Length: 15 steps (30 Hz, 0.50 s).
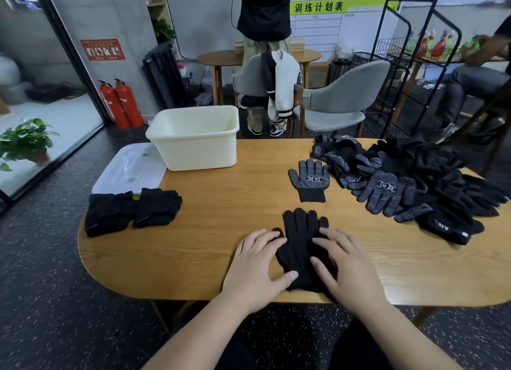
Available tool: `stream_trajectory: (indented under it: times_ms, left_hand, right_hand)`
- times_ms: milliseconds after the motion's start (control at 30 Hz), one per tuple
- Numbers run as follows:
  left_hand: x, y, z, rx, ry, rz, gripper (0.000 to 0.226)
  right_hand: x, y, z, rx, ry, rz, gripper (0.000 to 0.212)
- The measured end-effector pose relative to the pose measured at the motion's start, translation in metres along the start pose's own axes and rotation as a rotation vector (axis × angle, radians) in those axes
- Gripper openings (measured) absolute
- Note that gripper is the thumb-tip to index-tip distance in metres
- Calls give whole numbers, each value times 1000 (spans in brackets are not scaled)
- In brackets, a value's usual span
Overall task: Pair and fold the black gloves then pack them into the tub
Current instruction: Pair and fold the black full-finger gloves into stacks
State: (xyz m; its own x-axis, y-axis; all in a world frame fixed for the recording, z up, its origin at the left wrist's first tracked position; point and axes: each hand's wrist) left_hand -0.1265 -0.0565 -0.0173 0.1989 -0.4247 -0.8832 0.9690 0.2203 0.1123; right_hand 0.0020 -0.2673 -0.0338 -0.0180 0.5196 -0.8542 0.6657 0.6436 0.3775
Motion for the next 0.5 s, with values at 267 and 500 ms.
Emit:
stream_trajectory:
  times_ms: [267, 500]
  left_hand:
    - [5, -6, -5, 95, -86, 112, 34]
    - [5, -8, -3, 144, -94, 80, 26]
  right_hand:
    - [-5, -10, -1, -197, 70, -9, 22]
    - [-5, -12, -1, -252, 62, -33, 39]
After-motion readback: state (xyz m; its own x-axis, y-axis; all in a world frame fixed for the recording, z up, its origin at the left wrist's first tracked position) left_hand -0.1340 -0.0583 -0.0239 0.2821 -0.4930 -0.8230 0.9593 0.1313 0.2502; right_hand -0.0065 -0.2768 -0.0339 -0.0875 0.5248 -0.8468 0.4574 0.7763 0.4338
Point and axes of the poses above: each hand's wrist, its own y-axis towards the middle knuckle, its own x-axis out of the palm, z = x × y, and after that the axes turned 2 degrees about -y, right-handed
